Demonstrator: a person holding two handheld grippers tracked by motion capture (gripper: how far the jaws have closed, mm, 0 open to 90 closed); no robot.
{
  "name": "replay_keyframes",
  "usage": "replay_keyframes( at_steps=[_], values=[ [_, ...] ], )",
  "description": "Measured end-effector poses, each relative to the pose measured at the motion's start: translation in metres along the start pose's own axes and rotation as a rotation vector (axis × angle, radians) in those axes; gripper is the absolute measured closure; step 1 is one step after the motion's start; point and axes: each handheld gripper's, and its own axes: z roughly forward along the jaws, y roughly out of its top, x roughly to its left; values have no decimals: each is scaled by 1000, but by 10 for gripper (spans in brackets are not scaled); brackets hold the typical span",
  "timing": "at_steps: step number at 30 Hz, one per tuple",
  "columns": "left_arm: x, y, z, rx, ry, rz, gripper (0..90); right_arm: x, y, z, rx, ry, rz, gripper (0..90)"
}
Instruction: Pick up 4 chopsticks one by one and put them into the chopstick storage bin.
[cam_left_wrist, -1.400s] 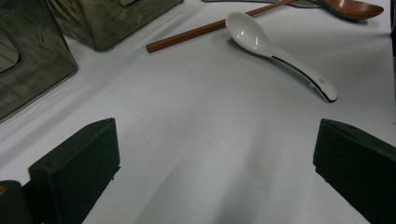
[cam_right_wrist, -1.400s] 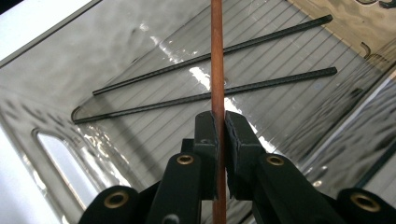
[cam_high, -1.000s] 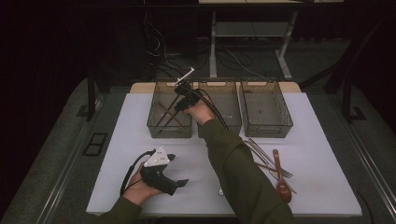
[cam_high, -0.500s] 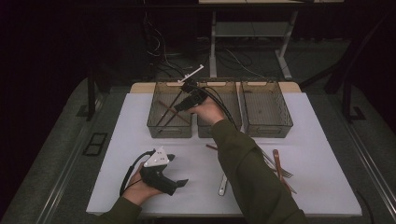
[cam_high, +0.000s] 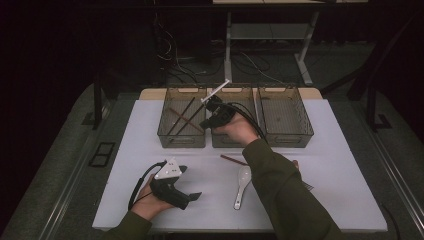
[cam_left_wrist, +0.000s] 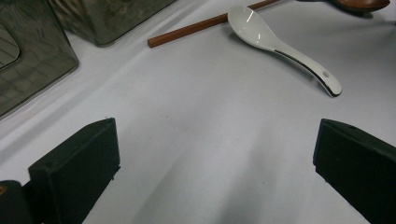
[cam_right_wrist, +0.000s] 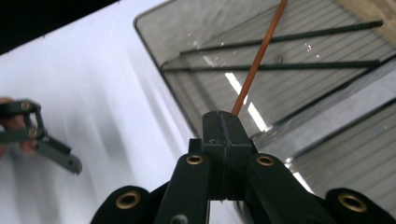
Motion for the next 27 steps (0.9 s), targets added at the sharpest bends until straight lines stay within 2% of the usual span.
replay_keyframes(
  at_steps=[7, 16, 21, 27],
  values=[
    [0, 0, 0, 5, 1, 3, 0, 2, -12, 3, 21, -1, -8, 893],
    [0, -1, 0, 1, 3, -2, 0, 0, -11, 15, 26, -15, 2, 893],
    [1, -1, -1, 2, 3, -2, 0, 0, -11, 15, 17, -11, 8, 893],
    [0, -1, 0, 5, 2, -1, 0, 3, -10, 11, 9, -4, -7, 893]
  ],
)
